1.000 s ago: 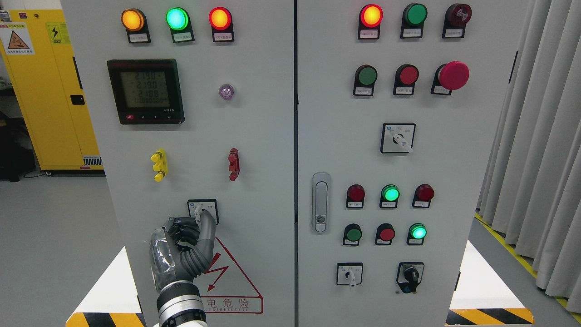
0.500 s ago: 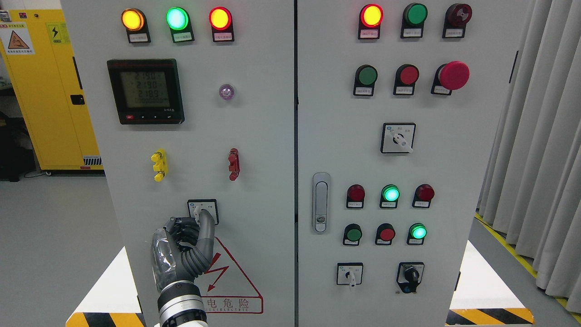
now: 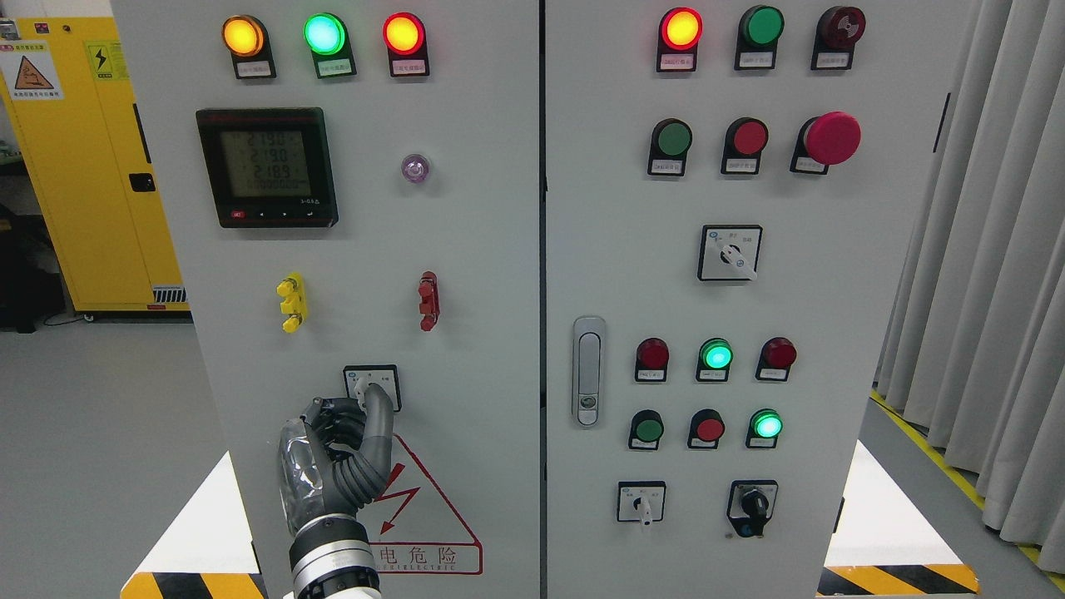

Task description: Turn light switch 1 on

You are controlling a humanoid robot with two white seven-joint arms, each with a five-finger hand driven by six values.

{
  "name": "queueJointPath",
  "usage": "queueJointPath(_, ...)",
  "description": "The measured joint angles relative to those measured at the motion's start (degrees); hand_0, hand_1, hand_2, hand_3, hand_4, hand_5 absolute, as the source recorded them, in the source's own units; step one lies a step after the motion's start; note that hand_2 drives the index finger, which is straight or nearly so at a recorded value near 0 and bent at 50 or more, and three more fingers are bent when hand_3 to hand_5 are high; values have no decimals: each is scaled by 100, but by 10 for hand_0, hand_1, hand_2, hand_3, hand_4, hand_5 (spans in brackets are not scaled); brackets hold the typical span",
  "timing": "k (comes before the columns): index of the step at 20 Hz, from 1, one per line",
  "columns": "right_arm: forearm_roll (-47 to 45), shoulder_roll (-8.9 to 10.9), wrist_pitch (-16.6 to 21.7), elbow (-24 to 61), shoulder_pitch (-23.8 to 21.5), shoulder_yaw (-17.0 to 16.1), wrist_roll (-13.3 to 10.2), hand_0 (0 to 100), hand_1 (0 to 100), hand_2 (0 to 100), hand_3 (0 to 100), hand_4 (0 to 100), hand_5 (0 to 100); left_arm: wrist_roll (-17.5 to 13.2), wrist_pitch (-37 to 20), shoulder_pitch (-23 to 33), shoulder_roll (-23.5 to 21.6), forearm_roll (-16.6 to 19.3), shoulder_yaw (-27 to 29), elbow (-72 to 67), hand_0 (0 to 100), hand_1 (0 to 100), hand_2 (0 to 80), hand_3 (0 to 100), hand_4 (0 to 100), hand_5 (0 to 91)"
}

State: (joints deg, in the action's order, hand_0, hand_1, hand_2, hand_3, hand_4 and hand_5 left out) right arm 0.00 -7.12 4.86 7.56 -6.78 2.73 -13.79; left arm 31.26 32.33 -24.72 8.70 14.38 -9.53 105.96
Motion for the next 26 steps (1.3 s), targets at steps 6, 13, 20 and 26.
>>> queueJointPath(6, 0, 0, 0, 0, 0, 0, 0, 0, 500, 40, 0, 0, 0, -12, 0, 0, 0, -3, -2, -2, 629, 468, 653, 861, 808, 754)
queueJointPath(13, 0, 0, 0, 0, 0, 0, 0, 0, 500, 40, 0, 0, 0, -55, 0, -1, 1, -5, -8, -11, 664, 459, 655, 863, 809, 754)
queueJointPath(20, 0, 0, 0, 0, 0, 0, 0, 0, 500, 40, 0, 0, 0, -73, 3, -1, 1, -6, -9, -27, 713, 429, 651, 867, 813, 755)
queueJointPath(26, 0, 0, 0, 0, 0, 0, -1, 0, 500, 40, 0, 0, 0, -61, 6, -3, 1, -6, -9, -35, 519, 417, 645, 867, 814, 753)
